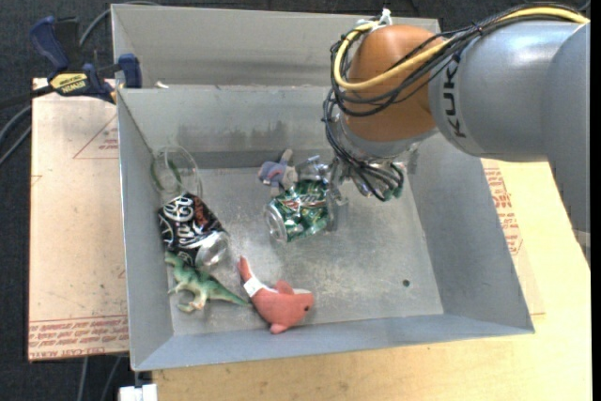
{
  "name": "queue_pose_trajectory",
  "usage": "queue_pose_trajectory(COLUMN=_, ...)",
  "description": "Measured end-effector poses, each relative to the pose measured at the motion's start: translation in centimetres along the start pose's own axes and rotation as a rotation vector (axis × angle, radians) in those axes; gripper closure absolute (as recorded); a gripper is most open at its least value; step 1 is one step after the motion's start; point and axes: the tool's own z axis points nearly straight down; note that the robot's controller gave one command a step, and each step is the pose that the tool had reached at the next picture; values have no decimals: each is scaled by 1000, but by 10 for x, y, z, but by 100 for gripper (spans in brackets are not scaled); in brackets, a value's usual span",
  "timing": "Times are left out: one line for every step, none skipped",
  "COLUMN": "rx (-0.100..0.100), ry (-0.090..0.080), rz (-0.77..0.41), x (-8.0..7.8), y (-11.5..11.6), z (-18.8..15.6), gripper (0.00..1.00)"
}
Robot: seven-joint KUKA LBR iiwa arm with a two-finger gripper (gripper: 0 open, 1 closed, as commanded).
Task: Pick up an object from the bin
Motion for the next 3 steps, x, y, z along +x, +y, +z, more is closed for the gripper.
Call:
queue_pose_trajectory(rx=-1, ry=2, rz=0, x=0, y=0, z=1, gripper=100)
queue_pose_trajectory(rx=0, ry=-5, rz=-281, x=-24, y=-8, z=-81, gripper=100)
queue_pose_trajectory(rx=0, ry=-4, rz=-281, x=-24, y=-8, z=-81, gripper=100)
